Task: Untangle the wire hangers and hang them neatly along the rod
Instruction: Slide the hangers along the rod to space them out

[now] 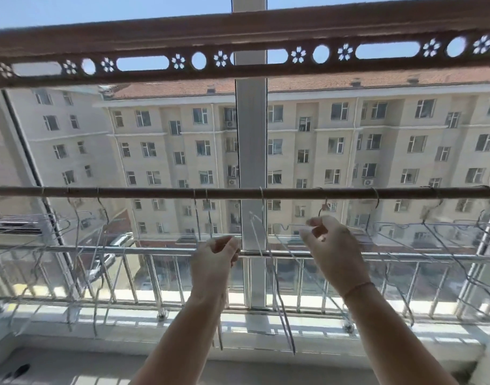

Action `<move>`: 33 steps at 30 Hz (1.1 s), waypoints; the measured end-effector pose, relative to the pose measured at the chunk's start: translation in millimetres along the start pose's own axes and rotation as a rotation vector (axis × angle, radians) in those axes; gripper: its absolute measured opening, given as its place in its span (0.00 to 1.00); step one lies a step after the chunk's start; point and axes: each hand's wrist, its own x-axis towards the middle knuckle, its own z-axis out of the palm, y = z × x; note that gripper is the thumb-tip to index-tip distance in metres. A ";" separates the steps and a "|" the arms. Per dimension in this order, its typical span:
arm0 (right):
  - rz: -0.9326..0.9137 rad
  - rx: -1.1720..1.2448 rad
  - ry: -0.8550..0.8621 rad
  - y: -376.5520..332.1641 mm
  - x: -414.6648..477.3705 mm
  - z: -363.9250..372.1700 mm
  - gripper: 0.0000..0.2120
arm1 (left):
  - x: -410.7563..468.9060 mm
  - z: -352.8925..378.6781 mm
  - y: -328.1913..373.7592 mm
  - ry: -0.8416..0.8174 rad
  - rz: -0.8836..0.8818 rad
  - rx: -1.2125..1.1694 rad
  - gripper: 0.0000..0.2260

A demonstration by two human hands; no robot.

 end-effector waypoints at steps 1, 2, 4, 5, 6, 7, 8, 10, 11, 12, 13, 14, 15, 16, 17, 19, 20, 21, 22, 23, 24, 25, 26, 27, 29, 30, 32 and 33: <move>-0.034 0.022 -0.033 -12.5 -2.1 8.0 0.11 | 2.5 -9.2 2.2 0.033 0.028 -0.011 0.04; -0.062 0.045 -0.069 -24.5 -3.8 17.1 0.10 | 6.2 -18.3 3.7 0.066 0.048 -0.016 0.05; -0.092 0.086 -0.145 -43.3 -7.3 37.0 0.09 | 14.7 -35.8 3.9 0.115 0.060 -0.008 0.05; -0.099 0.099 -0.172 -50.1 -8.9 48.0 0.08 | 19.1 -43.5 2.1 0.131 0.062 -0.003 0.04; -0.104 0.106 -0.190 -55.6 -10.5 58.9 0.07 | 23.4 -50.1 0.1 0.143 0.065 0.010 0.04; -0.101 0.106 -0.199 -60.1 -11.8 69.4 0.07 | 27.5 -55.4 -2.3 0.153 0.066 0.038 0.06; -0.085 0.100 -0.205 -64.0 -12.9 79.5 0.07 | 32.4 -59.6 -4.8 0.150 0.055 0.068 0.08; -0.029 0.097 -0.203 -68.9 -13.7 98.3 0.07 | 43.1 -64.3 -8.7 0.093 -0.011 0.098 0.11; 0.005 0.089 -0.205 -70.4 -13.8 107.1 0.08 | 48.1 -65.6 -10.0 0.052 -0.057 0.095 0.11; 0.045 0.077 -0.210 -72.6 -14.1 114.6 0.08 | 53.5 -66.9 -11.5 0.013 -0.096 0.096 0.12; 0.083 0.069 -0.210 -74.1 -13.9 122.1 0.08 | 58.6 -68.6 -12.5 -0.027 -0.124 0.101 0.12; 0.113 0.055 -0.206 -75.3 -13.8 129.1 0.08 | 63.3 -70.3 -13.0 -0.069 -0.145 0.106 0.12; 0.129 0.038 -0.197 -76.6 -13.8 135.0 0.08 | 67.1 -72.2 -13.0 -0.109 -0.159 0.111 0.11; 0.143 0.021 -0.189 -78.9 -14.3 139.8 0.07 | 70.4 -74.7 -12.2 -0.144 -0.171 0.110 0.09; 0.161 0.011 -0.182 -81.4 -15.0 143.6 0.07 | 73.4 -77.2 -11.6 -0.176 -0.183 0.103 0.08; 0.203 0.019 -0.171 -85.1 -15.4 150.0 0.07 | 78.8 -82.3 -9.8 -0.229 -0.202 0.089 0.07; 0.225 0.025 -0.162 -86.5 -15.5 153.0 0.07 | 81.2 -85.1 -8.6 -0.247 -0.208 0.090 0.07; 0.246 0.036 -0.152 -88.2 -15.8 156.1 0.06 | 83.5 -88.0 -7.2 -0.259 -0.211 0.087 0.07; 0.263 0.048 -0.145 -90.3 -16.4 159.1 0.06 | 86.0 -91.2 -6.1 -0.266 -0.218 0.080 0.07; 0.274 0.059 -0.141 -92.0 -16.8 162.3 0.05 | 88.1 -94.6 -5.3 -0.271 -0.223 0.075 0.07; 0.282 0.063 -0.141 -93.6 -17.1 165.5 0.05 | 89.5 -98.2 -4.1 -0.275 -0.225 0.066 0.07; 0.289 0.062 -0.144 -95.1 -17.3 168.7 0.05 | 90.5 -102.2 -2.7 -0.279 -0.224 0.061 0.06; 0.295 0.059 -0.151 -97.0 -17.6 171.7 0.06 | 91.8 -106.5 -1.2 -0.282 -0.224 0.056 0.06; 0.298 0.058 -0.159 -98.6 -17.6 174.6 0.06 | 93.7 -111.0 -0.1 -0.283 -0.222 0.056 0.06; 0.298 0.053 -0.174 -100.5 -17.3 179.9 0.05 | 98.0 -120.4 2.3 -0.278 -0.221 0.051 0.05; 0.302 0.051 -0.172 -100.6 -16.7 181.4 0.05 | 100.2 -125.0 3.7 -0.271 -0.220 0.045 0.05; 0.326 0.059 -0.148 -98.5 -14.6 181.7 0.04 | 104.5 -133.3 6.2 -0.249 -0.217 0.044 0.04; 0.340 0.063 -0.132 -97.2 -13.9 180.6 0.04 | 106.4 -137.2 7.0 -0.239 -0.216 0.045 0.04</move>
